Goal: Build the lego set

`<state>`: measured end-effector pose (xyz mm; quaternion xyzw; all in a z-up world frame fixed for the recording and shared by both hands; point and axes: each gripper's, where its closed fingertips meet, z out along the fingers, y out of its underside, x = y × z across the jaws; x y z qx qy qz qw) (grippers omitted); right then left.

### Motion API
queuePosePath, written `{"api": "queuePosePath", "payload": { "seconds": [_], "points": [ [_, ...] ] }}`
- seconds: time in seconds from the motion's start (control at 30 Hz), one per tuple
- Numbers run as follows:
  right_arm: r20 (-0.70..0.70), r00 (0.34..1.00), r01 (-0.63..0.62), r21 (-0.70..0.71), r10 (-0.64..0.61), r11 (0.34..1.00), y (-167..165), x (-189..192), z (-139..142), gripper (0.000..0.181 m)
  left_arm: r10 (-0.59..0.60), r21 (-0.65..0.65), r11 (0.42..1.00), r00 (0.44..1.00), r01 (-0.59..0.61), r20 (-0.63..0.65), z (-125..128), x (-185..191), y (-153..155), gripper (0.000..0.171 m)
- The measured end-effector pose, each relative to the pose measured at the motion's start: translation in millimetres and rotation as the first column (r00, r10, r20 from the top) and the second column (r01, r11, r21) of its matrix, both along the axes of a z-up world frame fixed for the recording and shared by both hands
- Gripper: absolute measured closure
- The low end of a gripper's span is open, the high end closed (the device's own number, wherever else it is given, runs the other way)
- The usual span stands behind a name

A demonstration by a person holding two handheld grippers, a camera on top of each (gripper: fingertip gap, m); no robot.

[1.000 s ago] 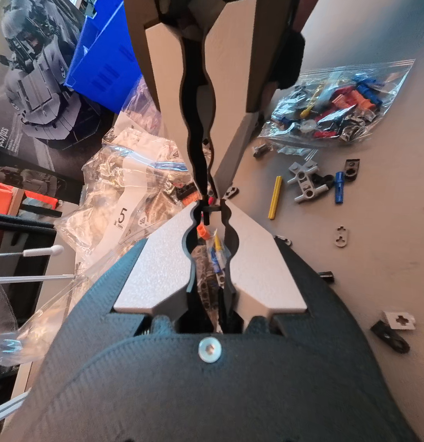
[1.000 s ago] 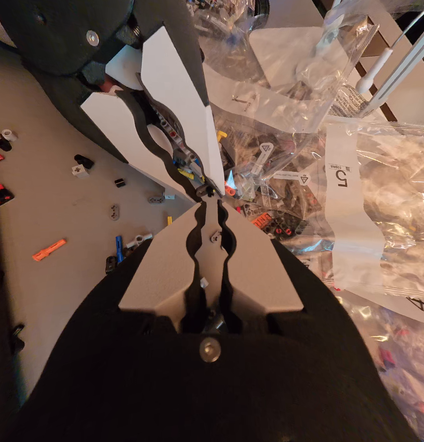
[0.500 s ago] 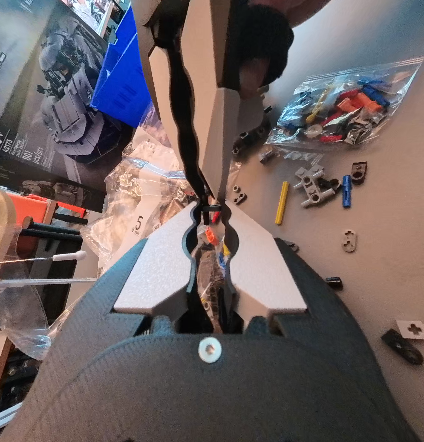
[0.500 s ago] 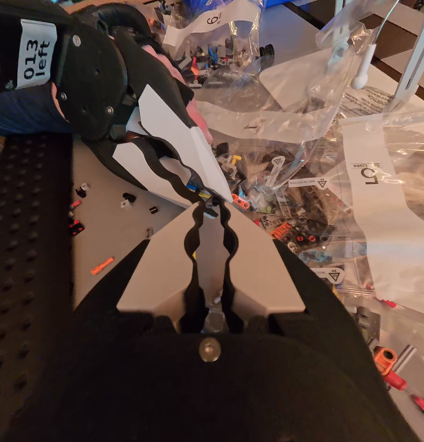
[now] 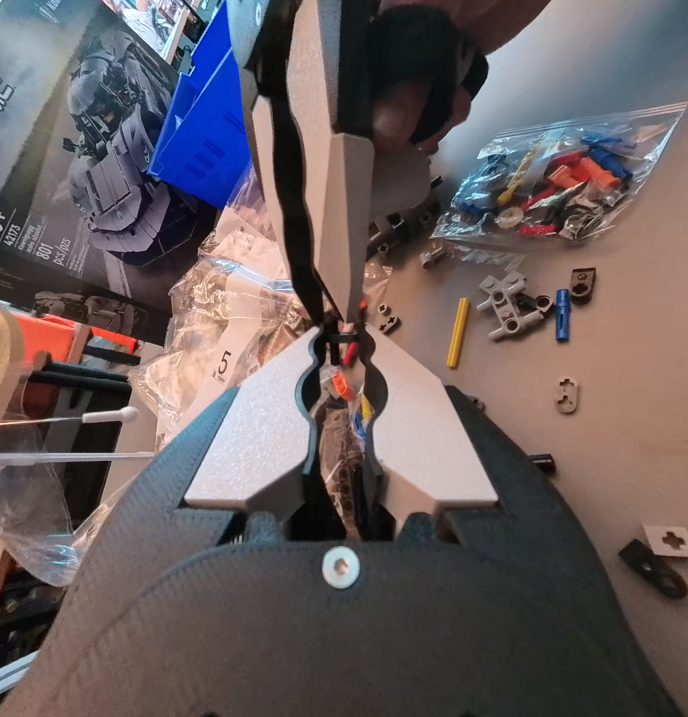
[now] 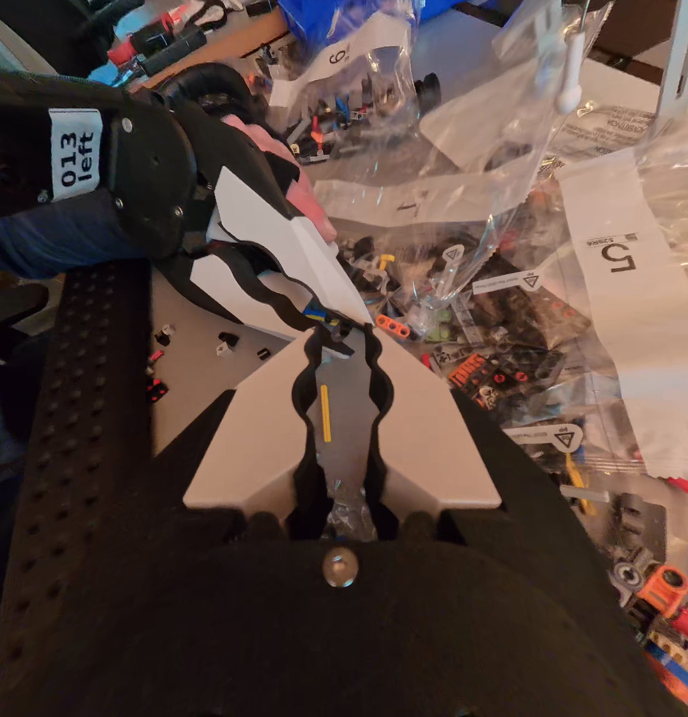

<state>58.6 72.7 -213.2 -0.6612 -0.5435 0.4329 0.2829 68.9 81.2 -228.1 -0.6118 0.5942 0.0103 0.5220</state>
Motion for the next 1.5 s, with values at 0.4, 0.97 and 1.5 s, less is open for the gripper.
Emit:
{"api": "queuePosePath", "payload": {
  "seconds": [0.4,0.97,1.5],
  "points": [
    [0.046,0.999,0.012,-0.005,-0.012,1.000,2.7,1.5,-8.6,0.169,-0.007,0.028,1.000,1.000,0.007,-0.007,3.0,2.2,-1.2,0.157],
    [0.050,0.999,0.014,0.020,-0.015,1.000,4.7,3.2,-8.3,0.181,0.010,0.032,0.999,1.000,-0.010,0.000,4.1,0.9,1.5,0.158],
    [0.067,0.998,0.007,0.006,-0.007,1.000,3.4,2.5,-12.6,0.180,-0.005,0.025,1.000,1.000,0.005,0.001,2.3,3.1,-0.6,0.156]
  ]
}}
